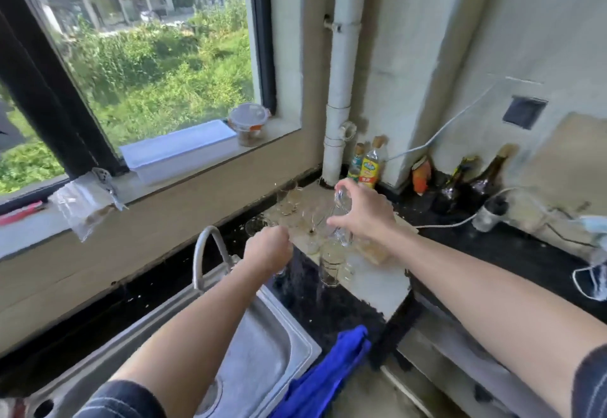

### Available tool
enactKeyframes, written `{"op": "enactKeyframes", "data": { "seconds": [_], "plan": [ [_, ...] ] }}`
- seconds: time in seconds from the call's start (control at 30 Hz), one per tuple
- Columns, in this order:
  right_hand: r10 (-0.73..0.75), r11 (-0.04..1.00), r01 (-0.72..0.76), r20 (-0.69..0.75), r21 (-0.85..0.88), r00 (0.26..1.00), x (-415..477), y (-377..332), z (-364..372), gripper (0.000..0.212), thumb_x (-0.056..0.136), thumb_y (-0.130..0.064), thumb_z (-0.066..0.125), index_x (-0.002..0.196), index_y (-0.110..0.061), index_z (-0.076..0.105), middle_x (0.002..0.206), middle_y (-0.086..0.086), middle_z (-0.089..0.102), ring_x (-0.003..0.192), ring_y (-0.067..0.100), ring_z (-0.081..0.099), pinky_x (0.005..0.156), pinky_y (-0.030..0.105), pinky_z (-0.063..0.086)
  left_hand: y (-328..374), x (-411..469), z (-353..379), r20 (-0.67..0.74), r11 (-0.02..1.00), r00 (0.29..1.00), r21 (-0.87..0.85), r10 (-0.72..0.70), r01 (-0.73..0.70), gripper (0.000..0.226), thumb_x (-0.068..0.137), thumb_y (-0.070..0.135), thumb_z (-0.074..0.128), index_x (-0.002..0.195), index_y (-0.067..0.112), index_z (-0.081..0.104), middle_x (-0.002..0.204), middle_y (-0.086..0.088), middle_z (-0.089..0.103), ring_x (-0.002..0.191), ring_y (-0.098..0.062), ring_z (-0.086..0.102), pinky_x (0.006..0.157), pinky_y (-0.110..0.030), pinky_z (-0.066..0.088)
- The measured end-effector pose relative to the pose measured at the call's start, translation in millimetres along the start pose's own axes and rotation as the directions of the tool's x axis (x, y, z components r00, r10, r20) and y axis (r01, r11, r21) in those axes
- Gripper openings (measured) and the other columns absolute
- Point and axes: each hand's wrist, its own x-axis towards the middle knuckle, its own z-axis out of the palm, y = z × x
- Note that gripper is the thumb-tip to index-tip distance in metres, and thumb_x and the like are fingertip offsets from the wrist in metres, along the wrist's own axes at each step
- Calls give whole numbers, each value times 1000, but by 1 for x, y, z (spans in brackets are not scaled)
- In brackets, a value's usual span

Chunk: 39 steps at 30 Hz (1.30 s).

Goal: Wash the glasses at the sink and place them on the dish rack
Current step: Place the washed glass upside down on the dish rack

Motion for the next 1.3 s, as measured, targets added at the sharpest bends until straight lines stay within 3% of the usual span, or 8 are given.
{"op": "enactKeyframes", "data": {
  "seconds": [0.3, 0.57, 0.77, 0.97, 1.3],
  "plan": [
    [269, 962, -272, -224, 19, 937, -90, 191, -115, 67, 67, -48, 80, 124, -33, 47, 120, 1, 58, 103, 28, 62, 85, 38, 51, 222, 17, 27, -18, 945, 945, 11, 327, -327, 28, 93, 23, 44, 114, 16, 61, 113, -11, 63, 103, -32, 59, 78, -36, 47],
    [487, 864, -502, -296, 29, 822, -225, 373, -184, 69, 68, -50, 80, 125, -33, 45, 124, -2, 59, 103, 24, 63, 77, 33, 50, 438, -28, 108, 61, 822, 820, -30, 569, -568, 22, 91, 25, 46, 102, 16, 61, 108, -10, 65, 101, -35, 60, 74, -35, 43],
    [671, 723, -684, -330, 95, 664, -324, 472, -212, 69, 71, -48, 77, 129, -34, 42, 121, -4, 54, 102, 24, 60, 75, 33, 44, 573, -71, 161, 156, 669, 654, -75, 740, -739, 24, 92, 25, 45, 107, 17, 61, 109, -6, 65, 99, -31, 60, 72, -32, 40],
    [815, 534, -832, -352, 151, 460, -403, 550, -232, 69, 69, -48, 78, 126, -35, 42, 118, -4, 57, 102, 25, 61, 81, 38, 51, 687, -99, 208, 228, 489, 456, -119, 860, -864, 23, 91, 24, 46, 106, 13, 60, 105, -7, 63, 98, -32, 60, 75, -36, 45],
    [930, 210, -951, -346, 226, 123, -494, 656, -267, 71, 68, -49, 75, 128, -35, 39, 122, -2, 57, 102, 30, 61, 85, 39, 49, 856, -147, 257, 191, 169, 121, -258, 974, -951, 23, 94, 24, 46, 107, 15, 61, 106, -5, 64, 98, -27, 60, 80, -39, 50]
  ]
}}
